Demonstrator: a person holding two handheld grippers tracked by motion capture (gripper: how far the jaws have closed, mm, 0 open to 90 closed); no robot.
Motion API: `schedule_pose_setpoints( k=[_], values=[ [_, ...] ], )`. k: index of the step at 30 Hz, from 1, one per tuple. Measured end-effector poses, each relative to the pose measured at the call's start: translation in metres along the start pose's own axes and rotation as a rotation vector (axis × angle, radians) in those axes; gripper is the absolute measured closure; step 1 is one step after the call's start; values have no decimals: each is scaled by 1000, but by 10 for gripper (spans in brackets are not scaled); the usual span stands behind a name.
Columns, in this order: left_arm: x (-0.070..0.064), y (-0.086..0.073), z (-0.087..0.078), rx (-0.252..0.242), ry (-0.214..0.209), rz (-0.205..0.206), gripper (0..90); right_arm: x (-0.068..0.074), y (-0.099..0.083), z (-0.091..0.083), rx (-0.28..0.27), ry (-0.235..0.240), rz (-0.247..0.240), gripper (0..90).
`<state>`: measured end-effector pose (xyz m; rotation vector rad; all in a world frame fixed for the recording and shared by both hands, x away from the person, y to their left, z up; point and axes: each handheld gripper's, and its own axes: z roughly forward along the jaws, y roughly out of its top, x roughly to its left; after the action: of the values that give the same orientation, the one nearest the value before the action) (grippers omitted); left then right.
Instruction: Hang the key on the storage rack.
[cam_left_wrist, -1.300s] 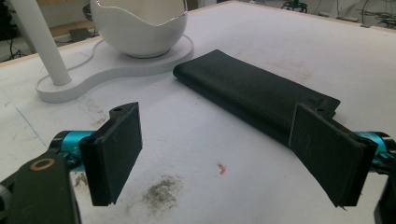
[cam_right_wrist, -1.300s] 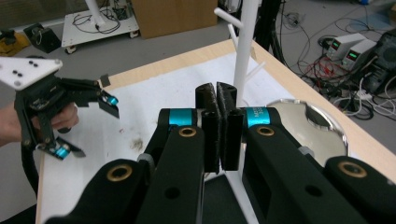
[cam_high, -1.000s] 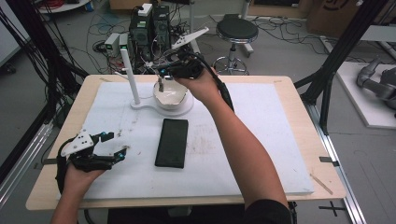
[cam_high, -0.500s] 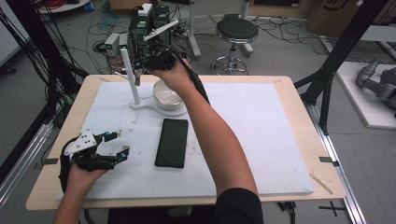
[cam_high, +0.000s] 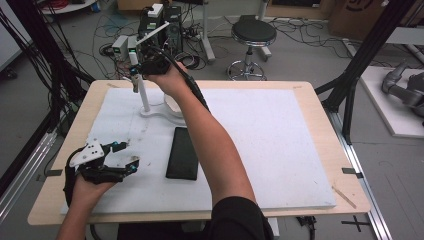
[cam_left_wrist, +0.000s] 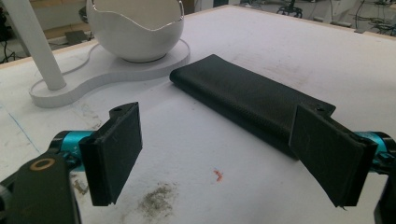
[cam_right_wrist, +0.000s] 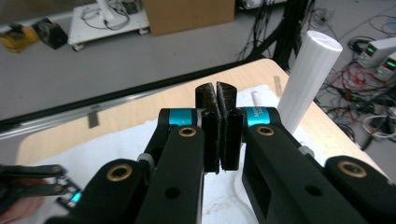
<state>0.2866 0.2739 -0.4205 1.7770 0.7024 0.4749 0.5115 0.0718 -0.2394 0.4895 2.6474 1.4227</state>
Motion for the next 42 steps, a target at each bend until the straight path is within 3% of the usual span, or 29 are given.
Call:
schedule_pose_setpoints(
  k=[5,29,31,32,36,42],
  values=[
    [-1,2,0,-5,-4,0,174,2,6,12,17,-10,-19,900],
    [0,2,0,0,-8,6,174,-19,-6,17,5,-40,87,897],
    [1,2,0,1,-9,3,174,-19,-8,17,4,-53,85,865],
    [1,1,0,3,-9,4,174,-18,-9,16,-11,-57,103,775],
    [0,1,1,4,-9,0,174,-19,-13,5,-22,-80,125,713],
    [0,1,2,11,-8,-2,174,-15,-32,-28,-47,-134,127,604]
  ],
)
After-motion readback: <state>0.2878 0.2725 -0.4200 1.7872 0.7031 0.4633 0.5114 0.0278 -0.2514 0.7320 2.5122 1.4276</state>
